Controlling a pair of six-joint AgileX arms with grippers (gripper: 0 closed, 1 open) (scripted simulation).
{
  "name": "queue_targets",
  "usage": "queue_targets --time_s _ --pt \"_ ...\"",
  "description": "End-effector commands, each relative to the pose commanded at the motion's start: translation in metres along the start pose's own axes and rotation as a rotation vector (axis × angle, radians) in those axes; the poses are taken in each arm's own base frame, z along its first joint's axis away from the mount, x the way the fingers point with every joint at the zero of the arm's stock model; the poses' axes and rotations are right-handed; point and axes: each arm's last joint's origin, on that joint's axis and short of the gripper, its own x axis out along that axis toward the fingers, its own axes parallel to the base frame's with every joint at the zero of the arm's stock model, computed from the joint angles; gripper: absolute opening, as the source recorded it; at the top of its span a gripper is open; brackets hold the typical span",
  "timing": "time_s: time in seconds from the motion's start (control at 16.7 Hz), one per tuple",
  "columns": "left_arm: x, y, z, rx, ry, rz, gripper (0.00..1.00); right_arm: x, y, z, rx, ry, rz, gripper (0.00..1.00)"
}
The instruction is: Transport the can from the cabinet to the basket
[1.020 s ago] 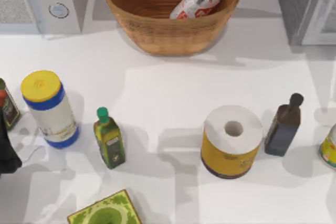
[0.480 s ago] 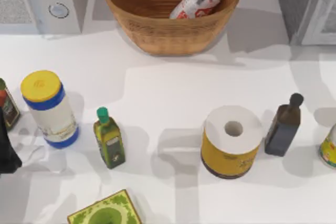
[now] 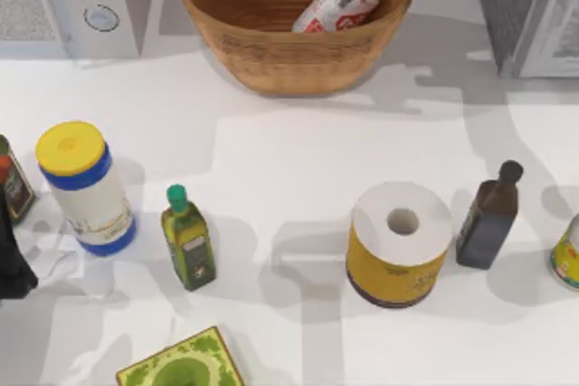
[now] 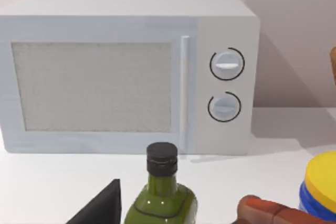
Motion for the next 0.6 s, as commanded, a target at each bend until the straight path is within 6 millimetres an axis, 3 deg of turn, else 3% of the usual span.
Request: queue_targets --time_s 0.06,0.18,0.48,0.6 --pt "0.0 0.0 0.0 0.0 0.0 0.0 1.0 -0.008 -0.011 0.007 -0.003 -0.024 -0.045 1.0" --pt "0.0 0.0 0.0 0.0 0.0 0.0 1.0 -0.004 -0.01 0.009 -0.001 -0.028 -0.042 1.0" --pt "0.0 0.0 0.0 0.0 0.0 0.0 1.0 0.036 -0.011 0.008 -0.003 -0.023 -0.044 1.0" --pt "0.0 0.0 0.0 0.0 0.0 0.0 1.0 0.042 -0.012 0.007 -0.003 -0.024 -0.045 1.0"
